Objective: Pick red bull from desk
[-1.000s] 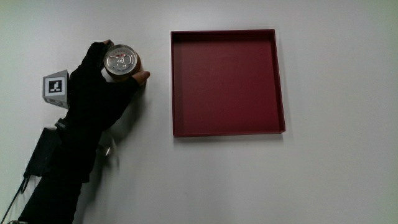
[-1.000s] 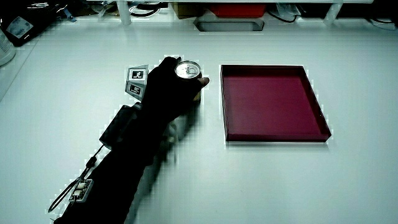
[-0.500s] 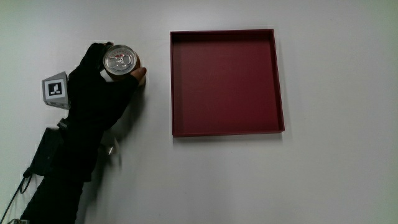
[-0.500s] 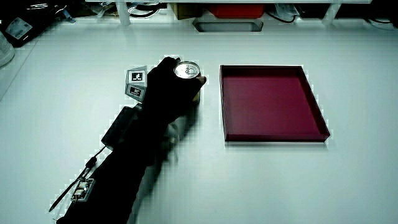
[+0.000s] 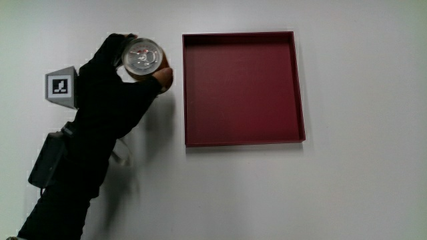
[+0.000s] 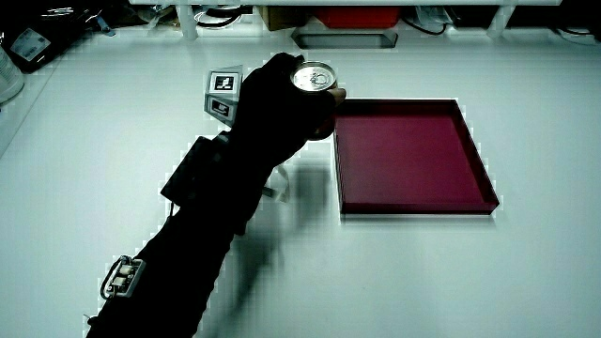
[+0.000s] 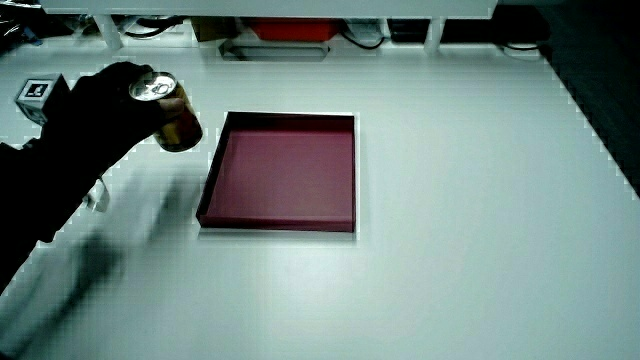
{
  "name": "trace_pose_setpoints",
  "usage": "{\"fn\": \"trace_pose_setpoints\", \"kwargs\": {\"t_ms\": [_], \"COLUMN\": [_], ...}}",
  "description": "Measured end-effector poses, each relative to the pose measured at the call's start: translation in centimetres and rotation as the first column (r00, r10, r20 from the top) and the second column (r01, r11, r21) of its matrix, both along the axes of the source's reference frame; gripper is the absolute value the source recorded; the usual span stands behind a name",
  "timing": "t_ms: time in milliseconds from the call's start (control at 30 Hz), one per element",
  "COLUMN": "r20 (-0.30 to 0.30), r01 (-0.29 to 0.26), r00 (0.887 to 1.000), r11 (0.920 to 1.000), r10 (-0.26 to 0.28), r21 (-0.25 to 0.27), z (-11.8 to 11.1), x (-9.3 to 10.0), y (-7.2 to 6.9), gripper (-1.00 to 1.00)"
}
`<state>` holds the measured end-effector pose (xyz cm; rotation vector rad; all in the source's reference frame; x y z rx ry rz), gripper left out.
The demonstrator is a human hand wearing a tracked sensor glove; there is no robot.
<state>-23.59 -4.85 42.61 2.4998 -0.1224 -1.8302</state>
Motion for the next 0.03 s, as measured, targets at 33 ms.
{"fn": "trace_pose_setpoints", "kwargs": {"t_ms": [33], "r20": [-0.045], "r01": [-0.022], "r00": [0.999], "r11": [0.9997], "r10": [0.022], "r21": [0.012], "z": [-0.57], "x": [0.73], "y": [-0.11], "gripper": [1.00]}}
